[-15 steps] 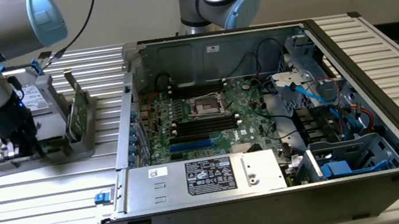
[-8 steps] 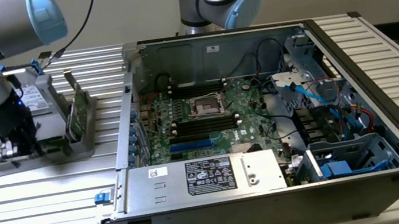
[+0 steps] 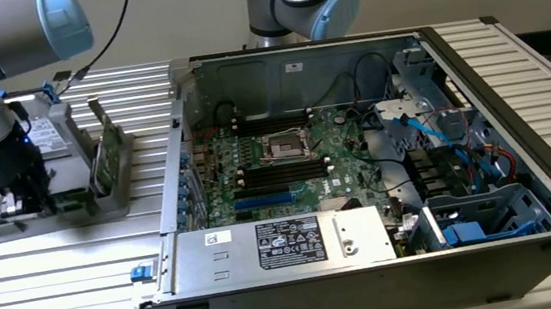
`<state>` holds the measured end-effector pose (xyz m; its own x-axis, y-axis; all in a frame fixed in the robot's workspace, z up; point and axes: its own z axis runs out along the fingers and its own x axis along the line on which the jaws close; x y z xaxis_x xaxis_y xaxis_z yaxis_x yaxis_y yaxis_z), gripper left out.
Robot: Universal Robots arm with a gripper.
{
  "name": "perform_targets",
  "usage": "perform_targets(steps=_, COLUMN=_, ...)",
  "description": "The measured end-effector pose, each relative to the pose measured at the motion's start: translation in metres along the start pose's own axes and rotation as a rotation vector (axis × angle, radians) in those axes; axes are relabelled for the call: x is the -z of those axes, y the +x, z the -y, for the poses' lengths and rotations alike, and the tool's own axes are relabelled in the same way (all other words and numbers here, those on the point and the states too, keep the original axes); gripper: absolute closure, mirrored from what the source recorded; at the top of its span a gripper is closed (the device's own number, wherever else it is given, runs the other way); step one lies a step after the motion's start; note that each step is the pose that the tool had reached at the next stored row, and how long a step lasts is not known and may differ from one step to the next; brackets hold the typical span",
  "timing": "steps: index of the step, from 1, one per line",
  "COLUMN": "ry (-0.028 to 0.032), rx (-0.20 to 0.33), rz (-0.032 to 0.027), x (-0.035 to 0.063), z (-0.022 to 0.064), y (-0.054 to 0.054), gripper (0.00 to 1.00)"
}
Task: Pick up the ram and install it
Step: 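Pick up the ram and move it above insertion slot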
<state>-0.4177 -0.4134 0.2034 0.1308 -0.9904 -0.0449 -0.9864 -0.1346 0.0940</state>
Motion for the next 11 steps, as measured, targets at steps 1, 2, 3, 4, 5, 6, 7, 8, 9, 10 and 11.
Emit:
perform_targets(steps=1, ry=-0.0017, rx=0.0, rz=0.0002, x=0.0004, z=0.0, y=0.0, gripper=0.86)
perform_targets(steps=2, ry=-0.0042, rx=0.0, rz=0.0003, x=0.0006, z=0.0, y=0.0, gripper=0.86)
perform_targets(steps=3, ry=-0.0069, rx=0.0, rz=0.0, x=0.0009, z=0.0, y=-0.0001, gripper=0.86)
perform_targets(steps=4, ry=-0.0095, rx=-0.001, rz=-0.0006, x=0.0014, z=-0.0001, y=-0.0001, gripper=0.86)
perform_targets(steps=5, ry=-0.0111, rx=-0.001, rz=-0.0014, x=0.0019, z=-0.0002, y=-0.0001, gripper=0.86)
perform_targets(steps=6, ry=-0.012, rx=-0.001, rz=-0.0018, x=0.0026, z=-0.0002, y=-0.0001, gripper=0.86)
perform_targets(steps=7, ry=-0.0123, rx=-0.001, rz=-0.0021, x=0.0036, z=-0.0003, y=-0.0001, gripper=0.86)
perform_targets(steps=8, ry=-0.0126, rx=-0.001, rz=-0.0026, x=0.0046, z=-0.0004, y=-0.0002, gripper=0.86)
perform_targets(steps=9, ry=-0.0128, rx=-0.001, rz=-0.0033, x=0.0055, z=-0.0004, y=-0.0002, gripper=0.86)
perform_targets(steps=10, ry=-0.0129, rx=-0.001, rz=-0.0042, x=0.0063, z=-0.0005, y=-0.0002, gripper=0.86)
perform_targets(steps=11, ry=-0.0132, rx=-0.001, rz=-0.0054, x=0.0072, z=-0.0006, y=-0.0003, gripper=0.86)
